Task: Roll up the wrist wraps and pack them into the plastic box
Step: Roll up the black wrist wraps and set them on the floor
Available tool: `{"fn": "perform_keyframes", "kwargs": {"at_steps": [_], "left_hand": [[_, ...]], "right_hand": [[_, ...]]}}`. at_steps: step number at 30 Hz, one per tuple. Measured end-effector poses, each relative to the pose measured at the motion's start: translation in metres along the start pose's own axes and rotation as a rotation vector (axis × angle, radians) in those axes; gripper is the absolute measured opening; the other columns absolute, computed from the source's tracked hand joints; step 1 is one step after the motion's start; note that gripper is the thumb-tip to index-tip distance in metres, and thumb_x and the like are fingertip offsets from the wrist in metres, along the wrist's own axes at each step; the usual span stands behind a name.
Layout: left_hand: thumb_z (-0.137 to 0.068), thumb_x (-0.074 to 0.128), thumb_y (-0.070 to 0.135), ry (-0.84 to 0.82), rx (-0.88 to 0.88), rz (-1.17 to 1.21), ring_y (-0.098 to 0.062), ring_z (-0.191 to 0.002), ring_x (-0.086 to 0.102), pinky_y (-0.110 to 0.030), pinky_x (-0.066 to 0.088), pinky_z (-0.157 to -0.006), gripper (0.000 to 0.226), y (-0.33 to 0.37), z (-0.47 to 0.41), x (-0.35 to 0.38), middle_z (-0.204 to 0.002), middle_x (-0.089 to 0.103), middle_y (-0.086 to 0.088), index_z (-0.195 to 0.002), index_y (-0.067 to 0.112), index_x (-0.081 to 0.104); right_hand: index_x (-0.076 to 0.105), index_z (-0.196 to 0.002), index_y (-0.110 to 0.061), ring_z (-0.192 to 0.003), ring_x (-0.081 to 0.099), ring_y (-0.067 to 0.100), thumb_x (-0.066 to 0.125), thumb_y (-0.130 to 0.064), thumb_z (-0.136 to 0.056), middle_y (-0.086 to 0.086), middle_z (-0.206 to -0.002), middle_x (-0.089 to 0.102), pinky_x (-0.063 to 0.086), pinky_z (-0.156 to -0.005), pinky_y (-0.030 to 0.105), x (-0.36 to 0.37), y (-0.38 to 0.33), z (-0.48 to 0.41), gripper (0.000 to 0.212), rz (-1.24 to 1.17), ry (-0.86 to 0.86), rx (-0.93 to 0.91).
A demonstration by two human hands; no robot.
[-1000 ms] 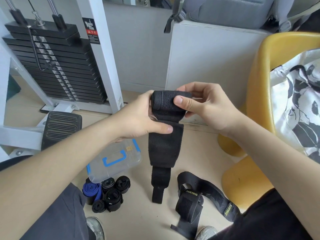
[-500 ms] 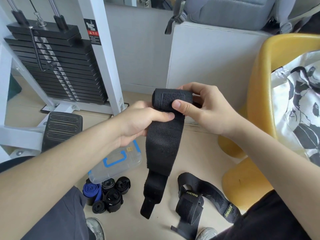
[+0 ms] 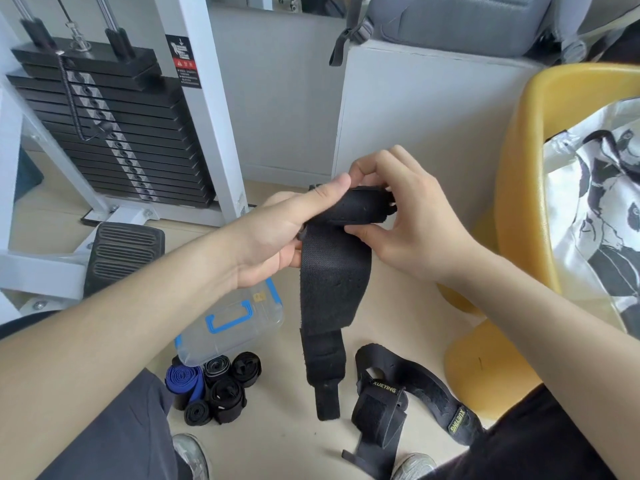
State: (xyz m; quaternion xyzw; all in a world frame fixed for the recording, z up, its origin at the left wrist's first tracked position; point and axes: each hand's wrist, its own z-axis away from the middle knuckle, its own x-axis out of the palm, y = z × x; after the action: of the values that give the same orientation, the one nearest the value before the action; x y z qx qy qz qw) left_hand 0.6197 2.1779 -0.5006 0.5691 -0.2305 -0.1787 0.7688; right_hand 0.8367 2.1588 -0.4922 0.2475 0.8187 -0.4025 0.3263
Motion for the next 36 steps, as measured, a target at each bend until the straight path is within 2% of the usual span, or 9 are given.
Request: {"fn": "perform_keyframes", "kwargs": {"at_steps": [4,7,10,17,21,24,28,31,36], "left_hand": [[-0.091,0.075,0.038,0.061,0.049,0.005,-0.030,-0.121,0.076,-0.046,0.064,-0.099,0.054,0.001,0.001,0.001,-0.129,0.079,-0.013,-0.134,0.006,0.072],[-0.083,0.081,0.022,0.113,0.080,-0.031,-0.027,-0.122,0.076,-0.044,0.062,-0.102,0.056,0.002,0.003,-0.003,-0.130,0.078,-0.013,-0.136,0.008,0.070],[-0.080,0.081,0.012,0.105,0.120,-0.039,-0.027,-0.127,0.073,-0.045,0.060,-0.107,0.065,0.005,0.003,-0.009,-0.136,0.075,-0.014,-0.143,0.010,0.065],[-0.101,0.060,-0.012,-0.130,0.174,-0.149,-0.038,-0.130,0.069,-0.044,0.054,-0.113,0.039,0.001,0.007,-0.013,-0.138,0.067,-0.033,-0.139,-0.006,0.062],[-0.102,0.060,-0.013,-0.118,0.107,-0.107,-0.038,-0.130,0.070,-0.044,0.055,-0.114,0.037,-0.008,0.004,-0.007,-0.135,0.072,-0.027,-0.138,-0.005,0.063],[-0.100,0.064,-0.009,-0.089,0.057,-0.051,-0.033,-0.128,0.072,-0.043,0.058,-0.110,0.039,-0.007,0.001,-0.003,-0.135,0.074,-0.020,-0.138,-0.003,0.065],[-0.106,0.064,0.028,-0.134,0.045,0.050,-0.032,-0.130,0.071,-0.044,0.060,-0.106,0.044,0.003,0.001,-0.003,-0.138,0.073,-0.019,-0.139,-0.001,0.067],[-0.104,0.065,0.038,-0.073,0.073,-0.008,-0.029,-0.131,0.071,-0.046,0.057,-0.111,0.051,0.002,0.001,-0.002,-0.138,0.074,-0.015,-0.141,0.002,0.066],[-0.096,0.076,0.032,0.020,0.141,-0.106,-0.032,-0.121,0.072,-0.062,0.047,-0.119,0.052,-0.002,0.003,0.002,-0.120,0.073,-0.023,-0.127,-0.009,0.064]], "right_hand": [[0.064,-0.112,-0.018,-0.096,0.060,0.016,0.080,-0.010,-0.081,0.007,-0.109,0.057,0.046,-0.077,0.020,0.001,-0.003,0.000,0.036,-0.009,-0.040,-0.016],[0.062,-0.113,-0.023,-0.084,0.063,0.014,0.073,-0.031,-0.096,0.005,-0.107,0.061,0.049,-0.073,0.027,-0.005,0.000,-0.001,0.023,-0.248,-0.129,0.167],[0.060,-0.133,-0.021,-0.095,0.073,0.029,0.068,-0.042,-0.106,0.011,-0.122,0.067,0.061,-0.087,0.051,-0.008,0.005,0.000,0.036,-0.423,-0.254,0.366],[0.047,-0.133,-0.025,-0.101,0.078,0.021,0.053,-0.063,-0.103,-0.008,-0.106,0.077,0.062,-0.092,0.047,-0.004,0.005,0.008,0.049,-0.490,-0.579,0.458],[0.045,-0.123,-0.026,-0.098,0.070,0.015,0.050,-0.051,-0.107,-0.003,-0.113,0.068,0.060,-0.087,0.043,-0.003,0.008,0.010,0.030,-0.333,-0.540,0.365],[0.043,-0.110,-0.029,-0.087,0.061,0.004,0.059,-0.039,-0.109,-0.024,-0.099,0.065,0.051,-0.078,0.029,-0.008,0.009,0.010,0.019,-0.273,-0.459,0.255],[0.041,-0.120,-0.016,-0.090,0.064,0.037,0.075,-0.024,-0.103,-0.005,-0.102,0.069,0.056,-0.078,0.050,-0.006,0.007,0.010,0.039,-0.297,-0.350,0.179],[0.040,-0.118,-0.017,-0.075,0.060,0.029,0.080,-0.029,-0.098,-0.006,-0.087,0.068,0.050,-0.066,0.035,-0.003,0.007,0.012,0.046,-0.226,-0.299,0.126],[0.046,-0.121,-0.026,-0.087,0.068,0.026,0.068,-0.052,-0.088,0.009,-0.102,0.073,0.058,-0.080,0.050,-0.008,0.012,0.005,0.047,-0.607,-0.418,0.411]]}}
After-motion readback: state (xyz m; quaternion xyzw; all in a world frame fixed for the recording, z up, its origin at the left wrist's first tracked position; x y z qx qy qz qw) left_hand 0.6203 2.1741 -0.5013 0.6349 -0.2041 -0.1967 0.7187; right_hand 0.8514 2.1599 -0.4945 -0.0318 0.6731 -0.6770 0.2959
